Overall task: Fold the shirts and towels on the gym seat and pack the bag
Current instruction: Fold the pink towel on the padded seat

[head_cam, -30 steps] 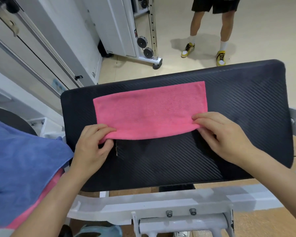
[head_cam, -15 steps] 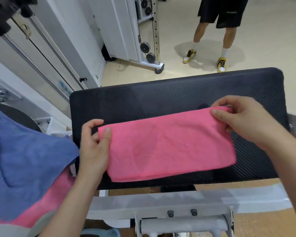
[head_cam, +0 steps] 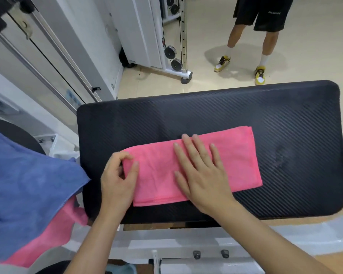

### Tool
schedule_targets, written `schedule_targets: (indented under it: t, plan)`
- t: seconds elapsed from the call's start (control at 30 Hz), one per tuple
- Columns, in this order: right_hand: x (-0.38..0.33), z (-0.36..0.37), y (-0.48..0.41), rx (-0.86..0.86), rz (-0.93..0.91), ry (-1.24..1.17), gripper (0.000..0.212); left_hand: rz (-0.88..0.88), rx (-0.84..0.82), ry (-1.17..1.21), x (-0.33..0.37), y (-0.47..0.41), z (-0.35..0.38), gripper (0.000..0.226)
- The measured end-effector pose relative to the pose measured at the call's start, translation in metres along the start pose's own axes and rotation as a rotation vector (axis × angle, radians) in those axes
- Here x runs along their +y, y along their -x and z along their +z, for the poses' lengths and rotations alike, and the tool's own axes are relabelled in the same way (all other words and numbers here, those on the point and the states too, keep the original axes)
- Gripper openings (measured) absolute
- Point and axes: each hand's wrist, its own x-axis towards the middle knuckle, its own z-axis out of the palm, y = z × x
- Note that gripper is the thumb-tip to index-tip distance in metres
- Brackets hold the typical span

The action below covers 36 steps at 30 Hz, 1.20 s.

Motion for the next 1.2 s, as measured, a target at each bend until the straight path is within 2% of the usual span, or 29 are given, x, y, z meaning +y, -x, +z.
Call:
schedule_targets:
  t: [0.07, 0.17, 0.43, 0.53, 0.63, 0.7, 0.73, 0.87, 0.93, 0.97, 1.03, 1.1, 1.13, 1.2]
  plan:
    - [0.005, 0.012, 0.001, -0.092, 0.011, 0.063, 0.063, 0.010, -0.086, -0.032, -0.004, 0.010, -0.004, 0.032]
    - [0.008, 0.016, -0.001, -0.113, 0.003, 0.101, 0.066, -0.005, -0.173, -0.040, -0.008, 0.022, -0.007, 0.042]
    - [0.000, 0.000, -0.001, -0.068, 0.014, 0.026, 0.059, 0.115, -0.112, -0.218, -0.005, 0.024, -0.017, 0.044]
    - [-0.006, -0.008, 0.005, 0.003, -0.003, -0.063, 0.059, 0.073, -0.179, -0.225, 0.004, 0.019, -0.020, 0.052]
    - [-0.007, -0.005, 0.008, -0.071, 0.005, -0.125, 0.056, -0.003, -0.215, -0.170, 0.014, 0.019, -0.024, 0.061]
    - [-0.003, -0.003, 0.007, -0.132, 0.018, -0.261, 0.055, -0.025, -0.226, -0.132, 0.025, 0.020, -0.026, 0.068]
    - [-0.001, -0.005, 0.005, -0.141, 0.050, -0.404, 0.054, -0.036, -0.228, -0.109, 0.033, 0.021, -0.027, 0.072]
    - [0.004, -0.054, 0.002, -0.267, 0.392, -1.270, 0.038, -0.078, -0.245, 0.077, 0.077, 0.031, -0.014, 0.074]
    - [0.001, -0.078, 0.008, -0.394, 0.449, -1.527, 0.040, -0.066, -0.304, 0.139, 0.099, 0.034, 0.001, 0.070]
    - [0.000, -0.086, 0.011, -0.421, 0.420, -1.562, 0.043, -0.057, -0.357, 0.176, 0.108, 0.033, 0.009, 0.071]
    - [0.002, -0.093, 0.015, -0.340, 0.406, -1.581, 0.037, -0.038, -0.517, 0.231, 0.124, 0.033, 0.024, 0.081]
    - [0.011, -0.091, 0.017, -0.173, 0.552, -1.545, 0.026, 0.005, -0.681, 0.226, 0.133, 0.035, 0.035, 0.086]
    - [0.018, -0.088, 0.019, -0.095, 0.614, -1.492, 0.027, 0.044, -0.713, 0.217, 0.136, 0.035, 0.038, 0.085]
    - [0.029, -0.084, 0.024, -0.024, 0.626, -1.332, 0.030, 0.189, -0.621, 0.162, 0.138, 0.028, 0.037, 0.079]
